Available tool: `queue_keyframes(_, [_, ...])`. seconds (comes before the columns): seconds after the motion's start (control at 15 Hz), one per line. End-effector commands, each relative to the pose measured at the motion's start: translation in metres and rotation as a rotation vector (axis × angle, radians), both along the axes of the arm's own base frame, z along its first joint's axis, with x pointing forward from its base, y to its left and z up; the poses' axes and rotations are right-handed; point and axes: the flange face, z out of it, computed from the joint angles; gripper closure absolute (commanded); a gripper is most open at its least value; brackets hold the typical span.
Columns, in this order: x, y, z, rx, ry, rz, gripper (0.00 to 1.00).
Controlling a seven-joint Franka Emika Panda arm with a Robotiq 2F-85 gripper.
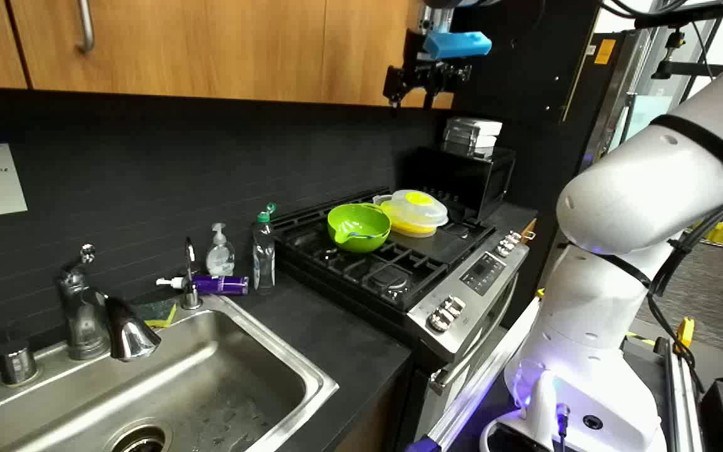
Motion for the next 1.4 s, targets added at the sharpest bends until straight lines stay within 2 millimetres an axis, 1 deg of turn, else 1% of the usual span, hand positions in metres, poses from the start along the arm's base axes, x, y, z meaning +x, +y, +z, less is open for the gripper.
queue_keyframes(0.0, [0.0,0.0,0.001,0.0,0.0,0.0,0.0])
queue_keyframes(0.07, [0.0,0.0,0.001,0.0,0.0,0.0,0.0])
queue_keyframes(0.13, [0.005,-0.005,0.0,0.014,-0.017,-0.05,0.0])
queue_keyframes(0.2, [0.009,-0.017,-0.002,0.032,-0.042,-0.142,0.0])
queue_keyframes(0.27, [0.007,-0.031,-0.003,0.048,-0.053,-0.195,0.0])
queue_keyframes(0.33, [0.002,-0.04,-0.005,0.063,-0.064,-0.249,0.0])
queue_keyframes(0.6, [-0.019,-0.09,-0.01,0.116,-0.093,-0.469,0.0])
queue_keyframes(0.8, [-0.031,-0.117,-0.02,0.175,-0.103,-0.63,0.0])
queue_keyframes(0.93, [-0.039,-0.143,-0.038,0.264,-0.075,-0.707,0.0])
queue_keyframes(1.07, [-0.048,-0.167,-0.067,0.366,-0.049,-0.767,0.0])
queue_keyframes(1.33, [-0.072,-0.203,-0.119,0.57,0.003,-0.894,0.0])
